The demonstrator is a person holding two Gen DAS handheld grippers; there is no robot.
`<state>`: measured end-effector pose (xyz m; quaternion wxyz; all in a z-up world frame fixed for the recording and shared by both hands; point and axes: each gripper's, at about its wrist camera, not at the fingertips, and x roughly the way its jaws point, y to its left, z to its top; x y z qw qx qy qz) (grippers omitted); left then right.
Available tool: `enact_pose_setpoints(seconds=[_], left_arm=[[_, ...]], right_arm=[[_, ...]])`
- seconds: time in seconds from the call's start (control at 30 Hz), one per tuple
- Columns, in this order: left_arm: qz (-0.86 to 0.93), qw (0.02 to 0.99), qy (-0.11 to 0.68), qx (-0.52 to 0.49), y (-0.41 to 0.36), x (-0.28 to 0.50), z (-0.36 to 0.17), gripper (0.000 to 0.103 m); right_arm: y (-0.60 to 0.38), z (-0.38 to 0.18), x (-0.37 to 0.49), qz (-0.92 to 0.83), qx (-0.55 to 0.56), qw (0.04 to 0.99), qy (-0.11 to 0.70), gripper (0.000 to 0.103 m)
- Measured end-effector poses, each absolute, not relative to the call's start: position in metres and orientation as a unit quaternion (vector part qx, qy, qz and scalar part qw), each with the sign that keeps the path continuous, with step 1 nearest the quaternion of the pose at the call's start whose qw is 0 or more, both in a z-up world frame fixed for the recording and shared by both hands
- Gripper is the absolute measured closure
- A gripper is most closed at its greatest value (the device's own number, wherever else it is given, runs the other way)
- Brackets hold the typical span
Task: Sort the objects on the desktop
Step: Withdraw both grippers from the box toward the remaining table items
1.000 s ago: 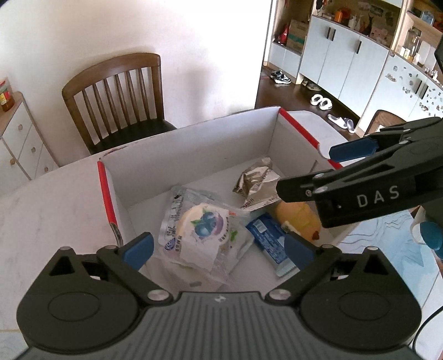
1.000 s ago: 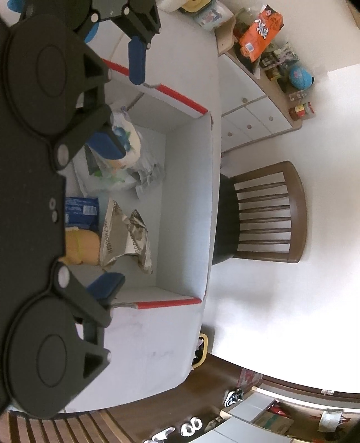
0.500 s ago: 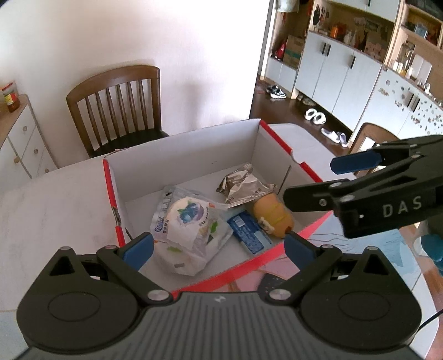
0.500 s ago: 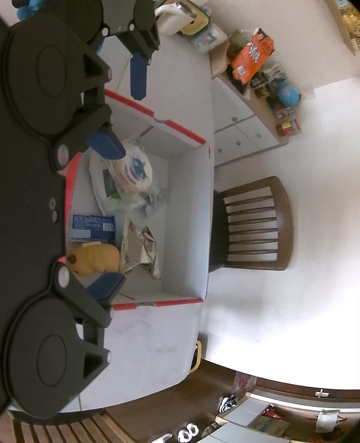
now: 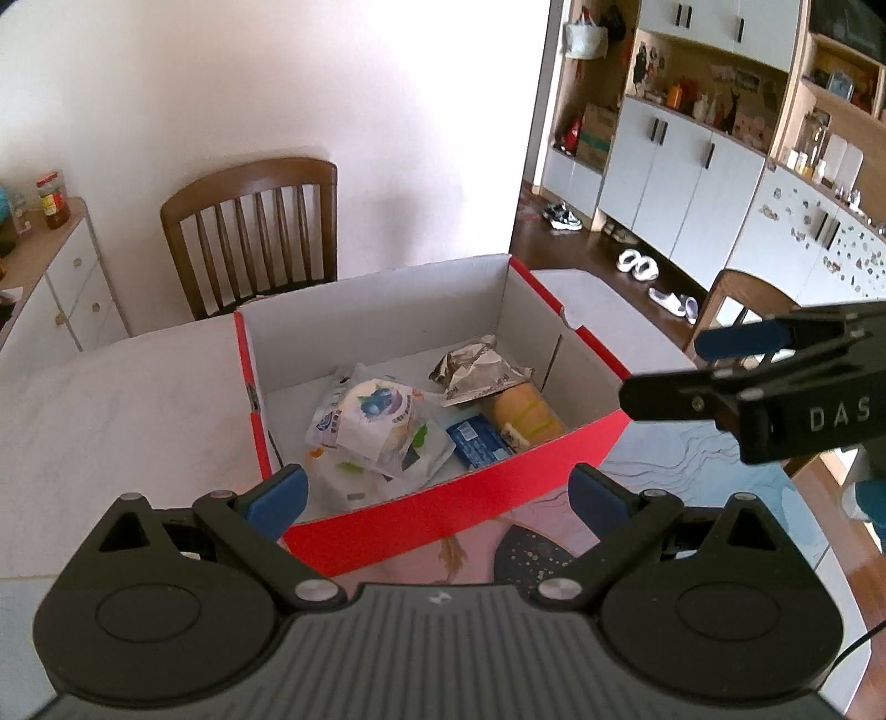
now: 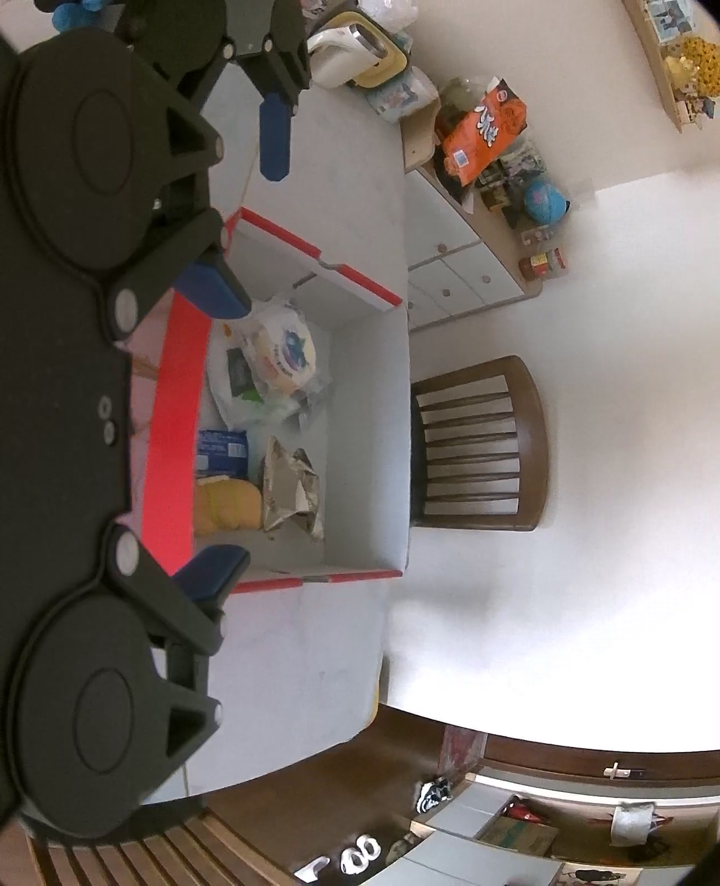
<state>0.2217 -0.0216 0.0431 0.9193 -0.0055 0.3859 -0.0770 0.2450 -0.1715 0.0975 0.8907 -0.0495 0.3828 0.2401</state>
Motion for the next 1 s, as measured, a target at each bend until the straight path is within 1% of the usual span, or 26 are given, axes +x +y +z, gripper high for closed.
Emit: enact_pose_setpoints(seconds=[0.23, 0.57, 1.0], left_arm=[[-0.071, 0.928, 0.365, -0.002, -0.03, 0.199, 0.051, 0.002], [-0.066, 0.928, 0.365, -0.021, -0.032, 0.169, 0.042, 0.002], [-0.055, 0.93, 0.363, -0.006, -0.017, 0.143, 0.01, 0.002]], right_arm=[[-0.183, 0.097, 0.222, 0.245, -0.036, 0.893, 0.376, 0.014], [-0.198, 0.099, 0.193, 0.244, -0.023, 0.899, 0.362, 0.014], [-0.198, 0.06, 0.168, 0.219, -0.033, 0.9, 0.376, 0.015]])
